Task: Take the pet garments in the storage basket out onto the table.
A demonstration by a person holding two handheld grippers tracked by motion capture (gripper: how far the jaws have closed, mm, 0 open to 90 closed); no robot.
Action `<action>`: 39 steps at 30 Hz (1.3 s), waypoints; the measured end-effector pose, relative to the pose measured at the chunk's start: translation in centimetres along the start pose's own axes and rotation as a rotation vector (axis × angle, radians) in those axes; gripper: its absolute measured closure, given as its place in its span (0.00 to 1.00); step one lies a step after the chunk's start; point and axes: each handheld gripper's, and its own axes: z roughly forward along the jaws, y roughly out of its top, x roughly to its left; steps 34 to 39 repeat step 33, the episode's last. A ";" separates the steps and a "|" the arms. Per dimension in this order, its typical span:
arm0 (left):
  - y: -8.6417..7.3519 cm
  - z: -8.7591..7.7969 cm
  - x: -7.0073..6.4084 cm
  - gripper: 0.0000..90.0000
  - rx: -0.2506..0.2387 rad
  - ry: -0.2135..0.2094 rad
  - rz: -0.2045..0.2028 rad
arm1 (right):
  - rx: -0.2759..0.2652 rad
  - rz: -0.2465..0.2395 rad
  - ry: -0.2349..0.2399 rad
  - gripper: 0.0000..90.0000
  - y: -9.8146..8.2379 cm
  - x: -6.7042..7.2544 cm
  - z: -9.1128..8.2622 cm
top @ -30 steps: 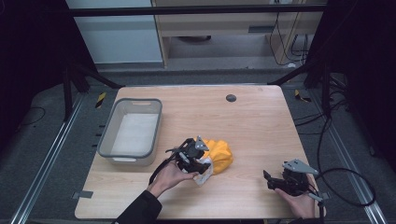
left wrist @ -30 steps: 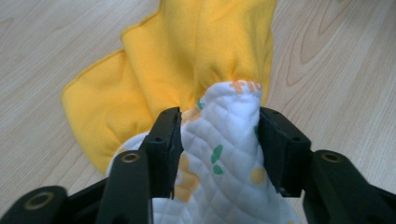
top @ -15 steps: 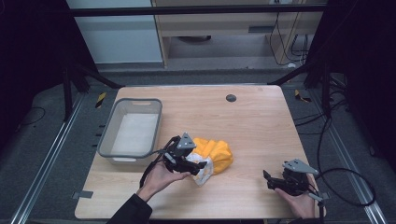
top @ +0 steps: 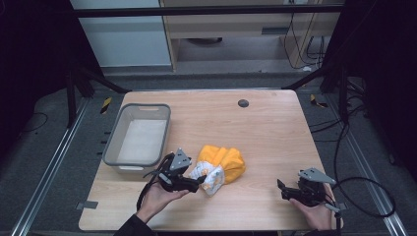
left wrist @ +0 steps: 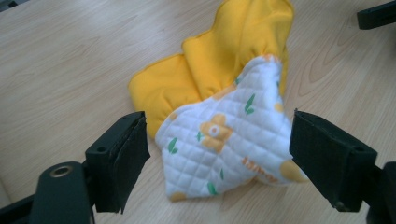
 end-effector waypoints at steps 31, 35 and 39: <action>-10.1 -5.7 4.4 0.16 -0.007 0.162 -0.200 | 0.017 0.011 0.008 0.06 -0.1 0.2 0.2; -10.6 -5.9 4.7 0.16 -0.008 0.172 -0.214 | 0.016 0.012 0.011 0.06 -0.2 0.2 0.1; -10.6 -5.9 4.7 0.16 -0.008 0.172 -0.214 | 0.016 0.012 0.011 0.06 -0.2 0.2 0.1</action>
